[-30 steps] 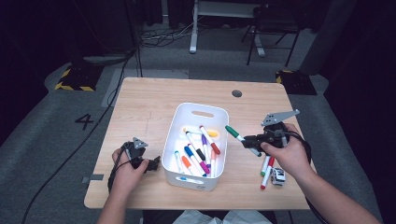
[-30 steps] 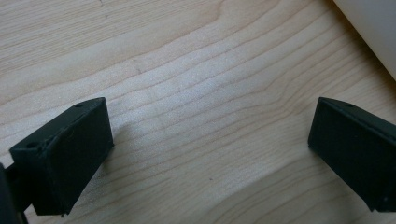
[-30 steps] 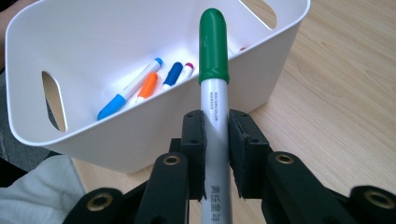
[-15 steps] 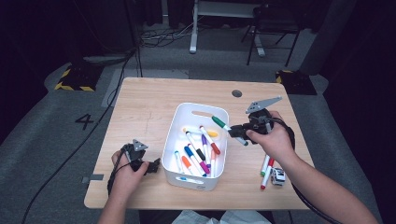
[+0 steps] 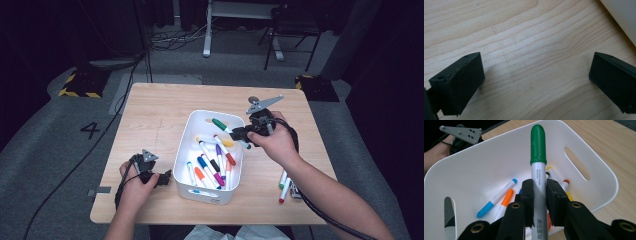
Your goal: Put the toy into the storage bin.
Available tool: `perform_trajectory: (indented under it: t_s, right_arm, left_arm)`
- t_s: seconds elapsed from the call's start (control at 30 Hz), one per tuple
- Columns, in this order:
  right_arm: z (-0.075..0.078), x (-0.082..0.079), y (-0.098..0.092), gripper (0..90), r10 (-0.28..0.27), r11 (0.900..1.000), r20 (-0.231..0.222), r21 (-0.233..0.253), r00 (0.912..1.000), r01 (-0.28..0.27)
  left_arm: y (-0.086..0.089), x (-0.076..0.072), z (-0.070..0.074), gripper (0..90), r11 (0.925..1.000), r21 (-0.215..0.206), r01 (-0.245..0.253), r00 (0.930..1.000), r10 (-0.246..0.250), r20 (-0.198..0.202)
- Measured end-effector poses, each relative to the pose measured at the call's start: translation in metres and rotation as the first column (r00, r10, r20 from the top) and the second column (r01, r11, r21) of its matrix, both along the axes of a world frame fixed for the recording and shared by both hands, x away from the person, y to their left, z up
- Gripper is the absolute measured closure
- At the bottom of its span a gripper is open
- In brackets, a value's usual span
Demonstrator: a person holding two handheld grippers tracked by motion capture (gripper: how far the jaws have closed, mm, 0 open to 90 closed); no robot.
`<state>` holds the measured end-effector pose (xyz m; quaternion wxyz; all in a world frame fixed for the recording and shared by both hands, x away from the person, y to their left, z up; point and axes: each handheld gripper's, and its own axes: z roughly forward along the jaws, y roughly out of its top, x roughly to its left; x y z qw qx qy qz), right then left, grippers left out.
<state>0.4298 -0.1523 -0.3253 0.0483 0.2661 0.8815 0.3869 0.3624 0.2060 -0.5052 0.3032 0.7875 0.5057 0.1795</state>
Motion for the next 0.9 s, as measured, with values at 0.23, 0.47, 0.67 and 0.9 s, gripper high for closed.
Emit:
perform_trajectory:
  t_s: [0.23, 0.47, 0.67, 0.9]
  right_arm:
    - [-0.002, 0.005, 0.010, 76.6, -0.004, 1.000, 0.005, 0.003, 1.0000, 0.004]
    - [-0.010, 0.011, 0.022, 76.6, 0.028, 1.000, 0.016, -0.007, 0.9995, -0.028]
    - [-0.019, 0.012, 0.031, 76.6, 0.041, 0.997, 0.018, -0.066, 0.9990, -0.040]
    - [-0.027, 0.012, 0.034, 76.6, 0.054, 0.992, 0.022, -0.112, 0.9983, -0.051]
  left_arm:
    - [0.000, 0.000, 0.000, 0.2, 1.0000, -0.001, 0.000, 1.0000, 0.000, -0.001]
    - [0.000, 0.000, 0.000, 0.2, 1.0000, 0.000, 0.002, 1.0000, -0.002, 0.000]
    - [0.000, 0.000, 0.000, 0.2, 1.0000, 0.000, 0.001, 1.0000, -0.001, -0.001]
    - [0.000, 0.000, 0.000, 0.2, 1.0000, -0.003, 0.000, 1.0000, 0.000, -0.001]
